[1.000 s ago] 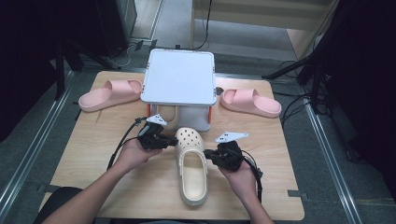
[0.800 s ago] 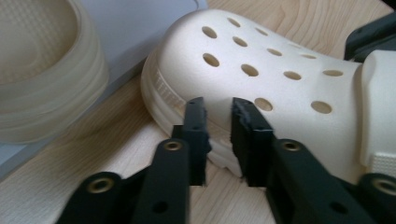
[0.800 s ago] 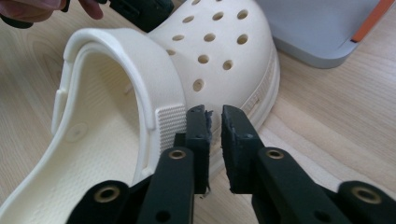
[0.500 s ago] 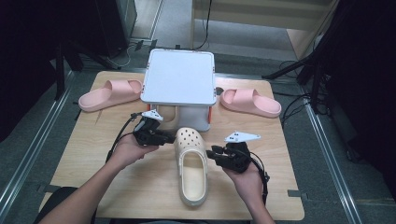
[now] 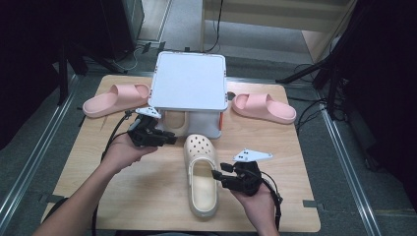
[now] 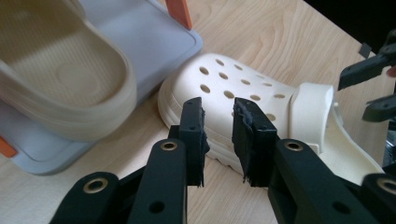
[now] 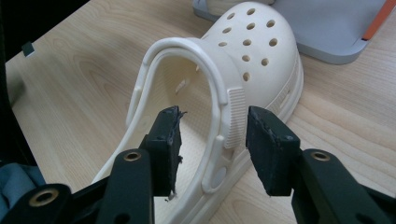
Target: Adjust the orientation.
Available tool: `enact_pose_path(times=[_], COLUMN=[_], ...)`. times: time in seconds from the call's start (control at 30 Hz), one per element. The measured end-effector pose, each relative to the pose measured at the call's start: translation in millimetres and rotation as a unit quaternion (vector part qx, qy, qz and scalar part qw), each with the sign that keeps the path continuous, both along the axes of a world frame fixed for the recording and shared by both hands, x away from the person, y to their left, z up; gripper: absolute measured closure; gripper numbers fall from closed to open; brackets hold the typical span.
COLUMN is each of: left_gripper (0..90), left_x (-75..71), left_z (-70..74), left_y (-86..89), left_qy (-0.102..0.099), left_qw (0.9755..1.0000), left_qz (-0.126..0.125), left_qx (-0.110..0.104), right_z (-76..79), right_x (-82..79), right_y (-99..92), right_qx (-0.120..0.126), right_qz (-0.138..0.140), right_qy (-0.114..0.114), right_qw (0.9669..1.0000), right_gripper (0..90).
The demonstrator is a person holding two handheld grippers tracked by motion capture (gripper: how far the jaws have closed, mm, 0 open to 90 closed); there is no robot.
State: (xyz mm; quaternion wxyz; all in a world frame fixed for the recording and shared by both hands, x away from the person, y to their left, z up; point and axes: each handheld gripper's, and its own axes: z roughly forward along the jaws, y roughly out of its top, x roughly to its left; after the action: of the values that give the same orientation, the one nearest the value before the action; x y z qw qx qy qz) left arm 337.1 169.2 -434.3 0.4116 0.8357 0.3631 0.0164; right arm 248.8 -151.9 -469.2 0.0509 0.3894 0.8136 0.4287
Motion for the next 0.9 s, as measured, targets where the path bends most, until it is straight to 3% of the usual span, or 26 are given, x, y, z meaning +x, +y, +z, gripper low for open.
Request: enact_pose_path(times=[0.1, 0.3, 0.47, 0.63, 0.7, 0.83, 0.9], left_gripper=[76.4, 79.8, 80.4, 81.7, 81.9, 82.3, 82.4], left_x=[4.3, 16.4, 32.3, 45.9, 50.3, 57.8, 63.4], left_z=[10.2, 33.9, 51.3, 68.1, 71.2, 69.5, 66.4], left_y=[3.7, 11.2, 14.8, 21.0, 23.9, 29.9, 31.7], left_qy=[-0.008, -0.019, -0.013, -0.019, -0.022, -0.02, -0.019], left_qw=[0.9999, 0.9998, 0.9996, 0.9995, 0.9992, 0.9988, 0.9983], left_qz=[-0.002, 0.002, 0.009, 0.025, 0.032, 0.046, 0.054], left_qx=[0.006, -0.009, -0.024, -0.01, 0.0, -0.001, 0.013], right_z=[-3.7, -8.3, -15.3, -21.6, -24.3, -29.4, -31.1], right_x=[-1.1, 1.3, 4.9, 9.2, 11.4, 14.3, 15.2], right_y=[1.4, 3.6, 8.6, 13.6, 15.0, 17.6, 20.1], right_qx=[-0.005, -0.011, -0.022, -0.032, -0.036, -0.048, -0.048], right_qz=[-0.006, -0.009, -0.01, -0.013, -0.016, -0.022, -0.021], right_qy=[0.003, 0.007, 0.017, 0.021, 0.022, 0.025, 0.024], right_qw=[1.0, 0.9999, 0.9996, 0.9992, 0.999, 0.9983, 0.9983], right_gripper=[52.1, 50.5, 46.3, 46.5, 46.6, 48.0, 48.9])
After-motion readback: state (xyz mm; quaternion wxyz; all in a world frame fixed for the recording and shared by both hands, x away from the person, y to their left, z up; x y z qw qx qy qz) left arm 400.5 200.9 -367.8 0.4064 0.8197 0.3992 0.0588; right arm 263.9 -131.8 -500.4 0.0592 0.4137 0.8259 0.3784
